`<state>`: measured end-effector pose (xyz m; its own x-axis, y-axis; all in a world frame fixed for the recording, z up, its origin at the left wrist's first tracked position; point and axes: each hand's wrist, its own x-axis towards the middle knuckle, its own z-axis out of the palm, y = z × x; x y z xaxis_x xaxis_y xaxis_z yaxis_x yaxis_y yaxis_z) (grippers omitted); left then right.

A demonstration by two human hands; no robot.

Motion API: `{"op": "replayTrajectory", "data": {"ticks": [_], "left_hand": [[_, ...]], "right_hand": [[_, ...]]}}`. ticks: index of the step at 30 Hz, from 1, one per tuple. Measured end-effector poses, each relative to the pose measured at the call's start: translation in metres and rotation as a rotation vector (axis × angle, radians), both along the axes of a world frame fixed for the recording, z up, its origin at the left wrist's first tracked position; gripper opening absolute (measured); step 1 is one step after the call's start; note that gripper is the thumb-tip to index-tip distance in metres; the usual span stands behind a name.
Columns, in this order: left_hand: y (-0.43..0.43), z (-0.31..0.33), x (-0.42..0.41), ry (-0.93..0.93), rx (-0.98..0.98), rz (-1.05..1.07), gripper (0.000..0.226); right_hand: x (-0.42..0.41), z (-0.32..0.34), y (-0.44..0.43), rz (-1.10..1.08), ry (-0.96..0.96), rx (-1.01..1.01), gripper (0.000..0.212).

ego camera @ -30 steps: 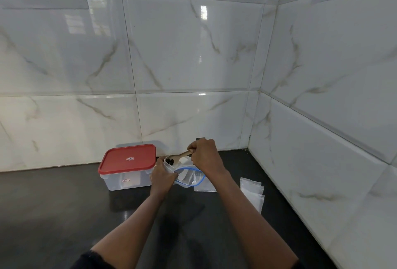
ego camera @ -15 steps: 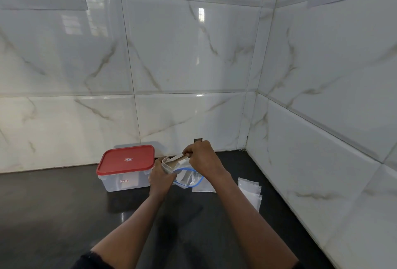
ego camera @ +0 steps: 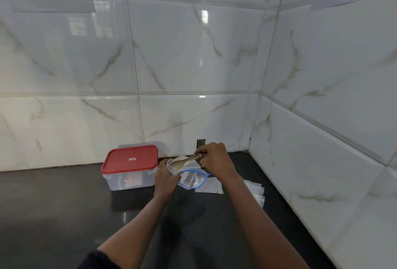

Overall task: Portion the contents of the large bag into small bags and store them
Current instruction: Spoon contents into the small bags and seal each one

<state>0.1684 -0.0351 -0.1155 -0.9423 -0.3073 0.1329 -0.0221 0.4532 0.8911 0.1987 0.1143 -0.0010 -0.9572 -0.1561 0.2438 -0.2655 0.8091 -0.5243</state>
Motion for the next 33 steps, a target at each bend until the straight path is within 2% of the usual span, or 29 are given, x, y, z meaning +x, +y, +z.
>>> {"op": "replayTrajectory", "data": {"ticks": [3,5,7,9,13,23,29,33], "left_hand": [[-0.001,0.000,0.001,0.005,0.007,-0.009,0.067],[-0.001,0.000,0.002,0.011,0.020,-0.019,0.067],[-0.001,0.000,0.002,0.015,0.024,-0.020,0.067],[-0.001,-0.001,0.003,0.014,0.022,-0.022,0.067],[-0.001,-0.005,0.008,0.020,0.057,-0.077,0.067],[-0.003,-0.010,0.016,-0.043,0.074,-0.245,0.077],[-0.001,-0.015,0.021,-0.087,0.023,-0.312,0.085],[0.004,-0.009,0.025,-0.018,0.045,-0.264,0.087]], "right_hand": [[0.001,-0.001,0.011,-0.094,0.003,-0.167,0.025],[0.001,-0.001,0.022,-0.169,-0.065,-0.241,0.021],[0.000,-0.003,0.032,-0.229,-0.154,-0.235,0.019],[-0.003,-0.009,0.040,-0.292,-0.243,-0.137,0.022],[-0.009,-0.046,0.034,-0.358,-0.313,-0.129,0.028],[-0.006,-0.110,-0.015,-0.414,-0.400,-0.400,0.025],[0.004,-0.130,-0.014,-0.236,-0.406,-0.229,0.025],[0.009,-0.130,-0.008,-0.325,-0.293,-0.230,0.026]]}}
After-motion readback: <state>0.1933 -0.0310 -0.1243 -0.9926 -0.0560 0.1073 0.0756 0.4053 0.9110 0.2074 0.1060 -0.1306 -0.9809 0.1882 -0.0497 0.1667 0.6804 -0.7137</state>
